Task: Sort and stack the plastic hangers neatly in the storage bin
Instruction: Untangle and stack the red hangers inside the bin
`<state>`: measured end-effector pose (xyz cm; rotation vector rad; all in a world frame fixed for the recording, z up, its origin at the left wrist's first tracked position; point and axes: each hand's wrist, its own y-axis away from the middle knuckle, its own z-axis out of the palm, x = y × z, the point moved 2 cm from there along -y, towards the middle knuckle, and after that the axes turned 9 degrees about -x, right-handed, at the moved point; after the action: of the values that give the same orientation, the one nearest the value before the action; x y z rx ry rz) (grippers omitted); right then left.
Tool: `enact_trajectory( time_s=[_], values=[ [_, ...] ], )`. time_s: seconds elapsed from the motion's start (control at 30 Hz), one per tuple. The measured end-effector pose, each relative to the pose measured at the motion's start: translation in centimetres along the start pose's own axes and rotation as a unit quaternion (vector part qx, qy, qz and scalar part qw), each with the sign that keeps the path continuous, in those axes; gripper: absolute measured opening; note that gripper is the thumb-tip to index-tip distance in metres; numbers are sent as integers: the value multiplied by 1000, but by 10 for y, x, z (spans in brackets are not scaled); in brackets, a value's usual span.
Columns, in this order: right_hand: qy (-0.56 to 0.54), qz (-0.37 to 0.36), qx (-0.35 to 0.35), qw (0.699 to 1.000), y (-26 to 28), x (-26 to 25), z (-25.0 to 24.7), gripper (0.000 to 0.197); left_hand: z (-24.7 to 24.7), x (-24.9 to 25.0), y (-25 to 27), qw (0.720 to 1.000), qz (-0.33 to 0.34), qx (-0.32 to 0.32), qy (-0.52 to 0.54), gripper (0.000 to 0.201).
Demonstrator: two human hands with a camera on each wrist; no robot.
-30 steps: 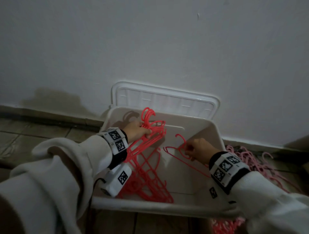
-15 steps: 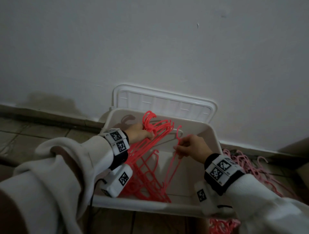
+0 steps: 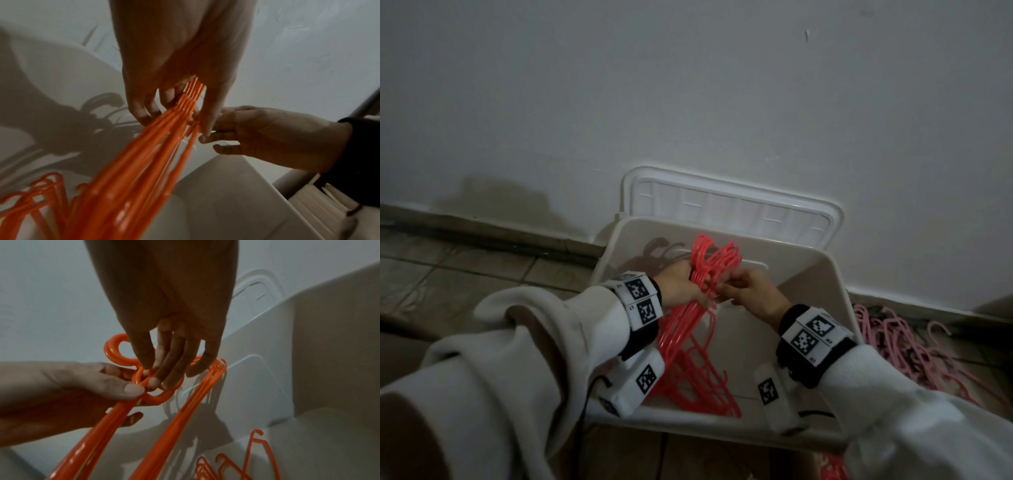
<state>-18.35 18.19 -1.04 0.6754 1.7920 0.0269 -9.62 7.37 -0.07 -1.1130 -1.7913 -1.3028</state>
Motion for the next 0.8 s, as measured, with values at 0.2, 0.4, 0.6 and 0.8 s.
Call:
enact_trajectory(
  time_s=[0.2,0.4,0.6,0.8],
  values=[
    [18,-2,-47,999,-8,2,-2,30,-3,-12,-5,994,-60,43,-81,36],
    [140,106,-132,975,-30,32,-10,24,-6,-21,-10,994,-73,46,-60,15],
    [335,188,-230,894,-77,93,8,29,-19,-37,-18,989,-129,69,-13,16],
    [442,165,-285,835,-99,125,59,44,-21,-52,-27,986,-156,51,3,22]
  ],
)
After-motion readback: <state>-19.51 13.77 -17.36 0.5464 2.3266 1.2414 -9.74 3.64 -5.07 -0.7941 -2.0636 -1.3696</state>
